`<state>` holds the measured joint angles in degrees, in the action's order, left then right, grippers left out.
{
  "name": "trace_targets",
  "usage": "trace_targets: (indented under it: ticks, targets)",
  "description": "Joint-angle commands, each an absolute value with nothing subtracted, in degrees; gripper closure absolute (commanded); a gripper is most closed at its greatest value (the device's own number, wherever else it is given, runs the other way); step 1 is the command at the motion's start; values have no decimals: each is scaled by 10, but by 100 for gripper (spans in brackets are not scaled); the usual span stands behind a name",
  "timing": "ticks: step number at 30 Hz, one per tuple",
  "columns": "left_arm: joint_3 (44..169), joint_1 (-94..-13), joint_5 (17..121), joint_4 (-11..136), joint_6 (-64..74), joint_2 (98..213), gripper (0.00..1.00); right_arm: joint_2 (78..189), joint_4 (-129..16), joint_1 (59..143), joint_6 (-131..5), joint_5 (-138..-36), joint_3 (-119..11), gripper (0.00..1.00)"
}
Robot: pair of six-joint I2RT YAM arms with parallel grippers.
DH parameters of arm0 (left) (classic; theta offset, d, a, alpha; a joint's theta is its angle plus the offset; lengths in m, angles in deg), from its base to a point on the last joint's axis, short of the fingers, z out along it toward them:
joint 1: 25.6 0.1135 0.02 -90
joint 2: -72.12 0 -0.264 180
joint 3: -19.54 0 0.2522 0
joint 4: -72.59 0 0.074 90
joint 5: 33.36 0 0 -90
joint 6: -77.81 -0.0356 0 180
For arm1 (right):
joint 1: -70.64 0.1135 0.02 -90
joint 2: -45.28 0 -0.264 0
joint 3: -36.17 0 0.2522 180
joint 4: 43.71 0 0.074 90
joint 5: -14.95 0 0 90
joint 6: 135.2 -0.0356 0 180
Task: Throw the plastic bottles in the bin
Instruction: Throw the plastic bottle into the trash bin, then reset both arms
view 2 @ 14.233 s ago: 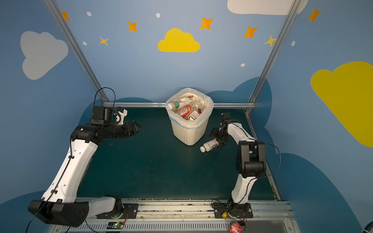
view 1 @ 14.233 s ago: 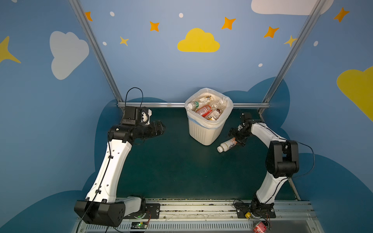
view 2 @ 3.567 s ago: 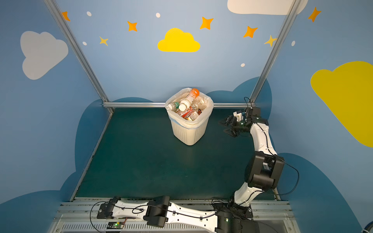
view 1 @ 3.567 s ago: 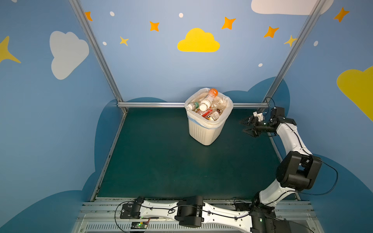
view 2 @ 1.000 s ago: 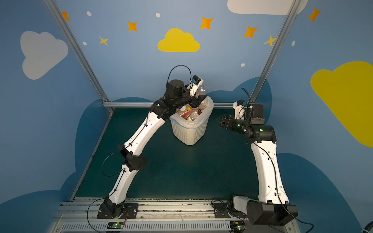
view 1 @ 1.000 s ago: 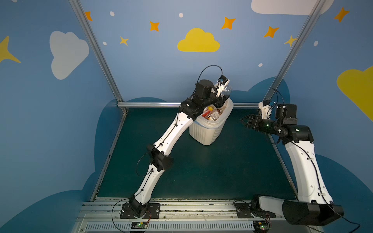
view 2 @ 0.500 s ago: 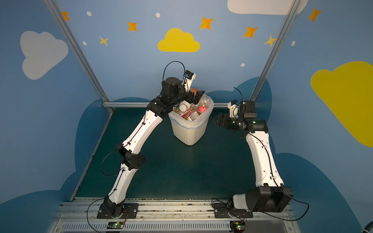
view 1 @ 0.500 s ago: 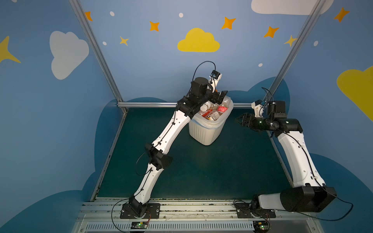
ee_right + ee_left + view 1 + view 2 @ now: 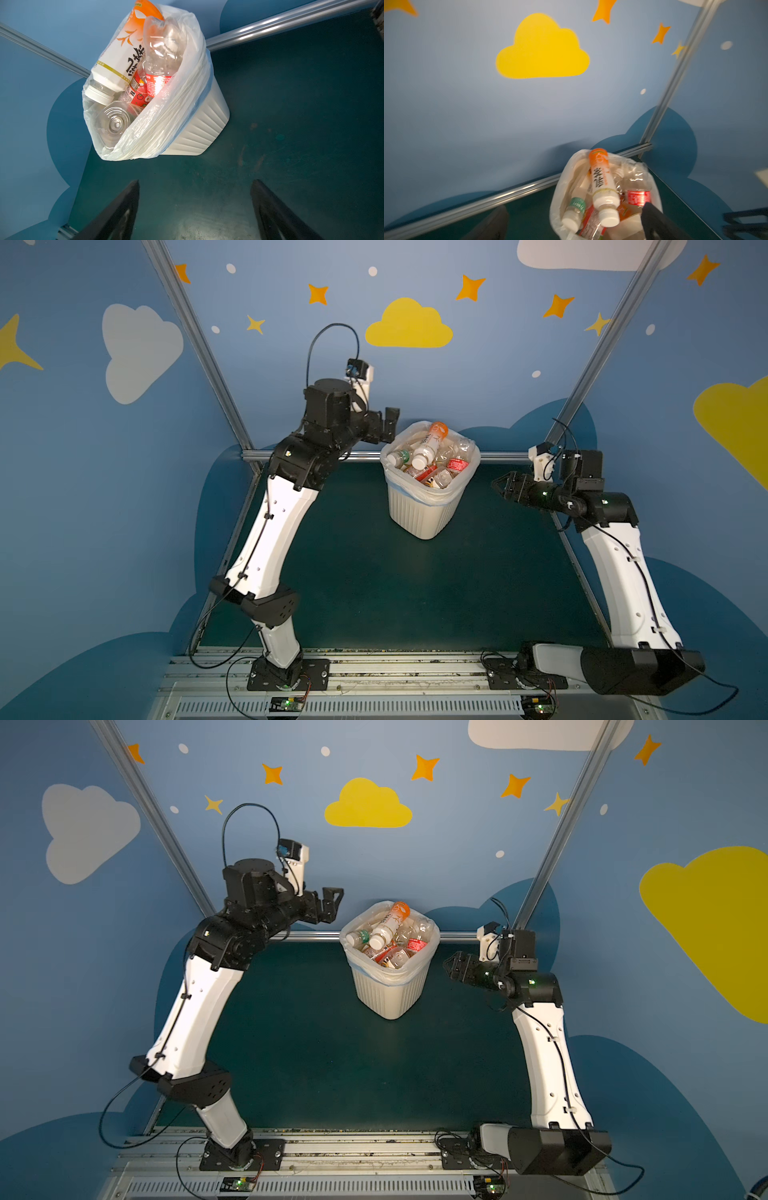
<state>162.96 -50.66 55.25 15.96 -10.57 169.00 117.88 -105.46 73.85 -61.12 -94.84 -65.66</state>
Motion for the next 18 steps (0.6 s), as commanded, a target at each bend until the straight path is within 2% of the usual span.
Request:
trace_targets:
  ticks: [1, 3, 6, 10, 15, 18]
  targets:
    - [1444, -456, 559, 187, -38, 1573, 0, 1148, -1047, 740, -600, -912, -639, 15]
    - [1304, -434, 532, 247, -29, 1471, 0, 1134, -1049, 741, -600, -909, -629, 14]
    - [1133, -427, 434, 325, -40, 1331, 0, 1116, -1058, 741, -599, -904, -613, 11]
    - [1013, -402, 306, 344, -25, 1217, 0, 1102, -1065, 742, -599, -899, -584, 8]
    - [980, -292, 393, 241, 9, 1227, 0, 1098, -1064, 743, -606, -914, -567, 7]
    - [909, -227, 484, 281, 46, 1244, 0, 1096, -1065, 748, -605, -912, -563, 7]
